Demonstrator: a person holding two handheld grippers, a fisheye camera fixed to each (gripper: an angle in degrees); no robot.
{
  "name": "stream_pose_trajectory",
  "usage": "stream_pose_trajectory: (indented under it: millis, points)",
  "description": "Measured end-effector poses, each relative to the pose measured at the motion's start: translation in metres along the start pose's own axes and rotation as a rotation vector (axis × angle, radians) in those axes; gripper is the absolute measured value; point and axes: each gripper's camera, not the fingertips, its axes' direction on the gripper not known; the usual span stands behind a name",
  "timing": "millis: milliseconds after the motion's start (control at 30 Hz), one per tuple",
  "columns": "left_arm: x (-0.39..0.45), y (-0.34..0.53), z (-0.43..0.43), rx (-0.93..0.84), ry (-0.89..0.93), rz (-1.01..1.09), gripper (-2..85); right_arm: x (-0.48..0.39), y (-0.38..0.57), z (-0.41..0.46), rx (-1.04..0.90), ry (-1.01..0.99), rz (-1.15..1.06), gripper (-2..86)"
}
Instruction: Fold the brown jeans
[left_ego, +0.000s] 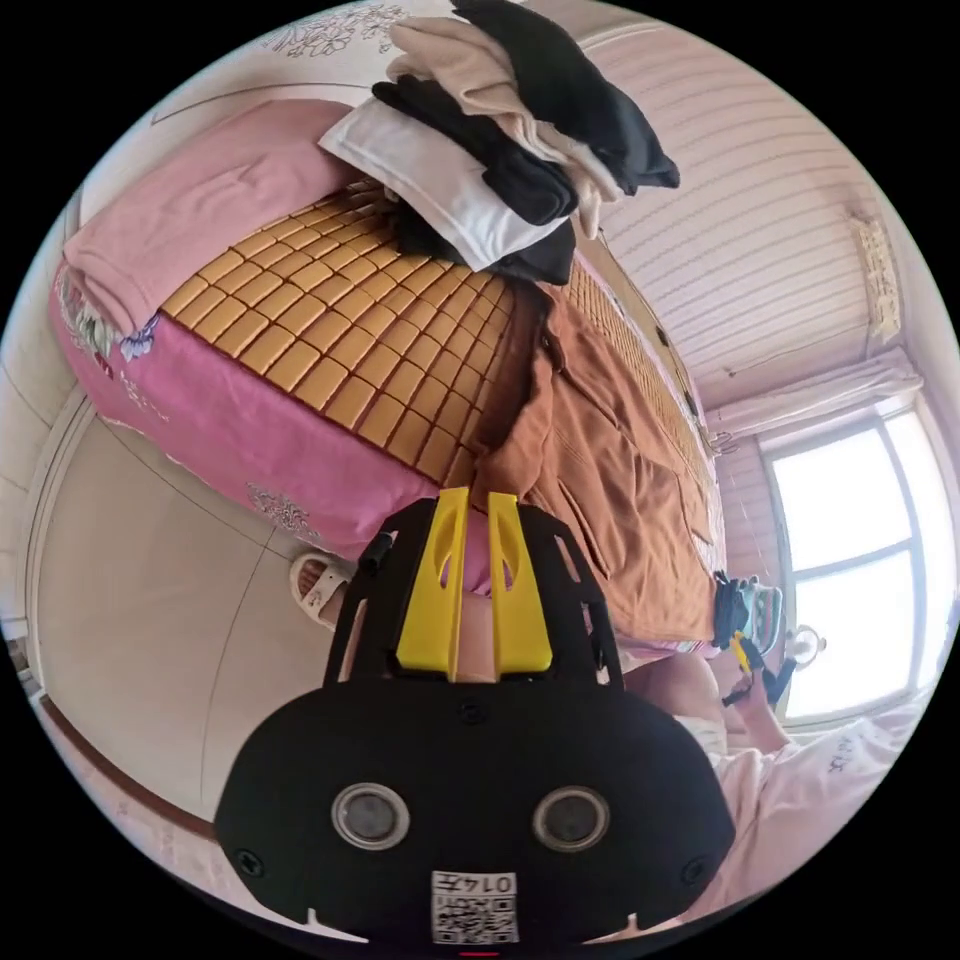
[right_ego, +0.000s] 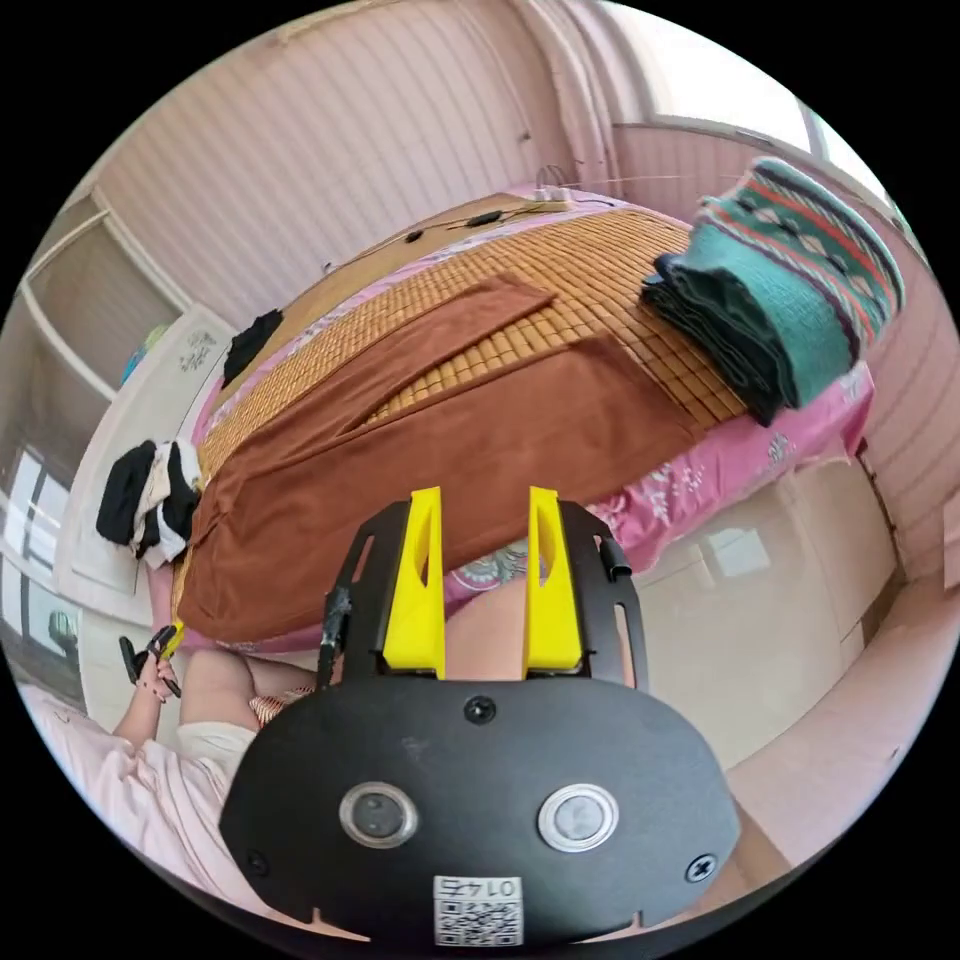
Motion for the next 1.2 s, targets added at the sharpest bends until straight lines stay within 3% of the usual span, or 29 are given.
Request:
stream_pose_trajectory:
  millis: [67,267,367,533,700,833,1033,1200]
  points:
    - [-0.003,-0.005,0.003,-0.012,-0.024,-0.080,7.9,0.051,0.016,-0.011,0.026,0.012,0.132,13.6]
    - [0.000,-0.015,-0.010,-0.025,-0.029,-0.135,10.0,0.122,0.023,-0.019,0.003,0.007,0.224,14.9]
    - [-0.003,-0.015,-0.015,-0.012,-0.001,-0.180,10.5,0.152,0.018,-0.017,0.008,-0.086,0.310,14.1]
    - [-0.012,-0.004,-0.009,-0.050,0.069,-0.253,12.4,0.173,-0.003,-0.007,-0.068,-0.077,0.266,13.4]
    - [-0.014,-0.006,-0.009,0.042,0.200,-0.317,12.7,0.188,-0.018,-0.004,-0.015,-0.102,0.277,12.4]
    - [-0.007,-0.013,0.014,-0.014,0.139,-0.298,12.9,0.194,-0.026,-0.002,-0.011,-0.052,0.265,9.7]
    - [-0.006,-0.015,0.010,-0.038,0.094,-0.329,7.4,0.200,-0.029,-0.013,-0.055,-0.003,0.228,5.2]
    - [-0.003,-0.006,-0.004,0.006,0.205,-0.307,0.1,0.202,-0.029,-0.039,0.000,-0.072,0.187,1.9]
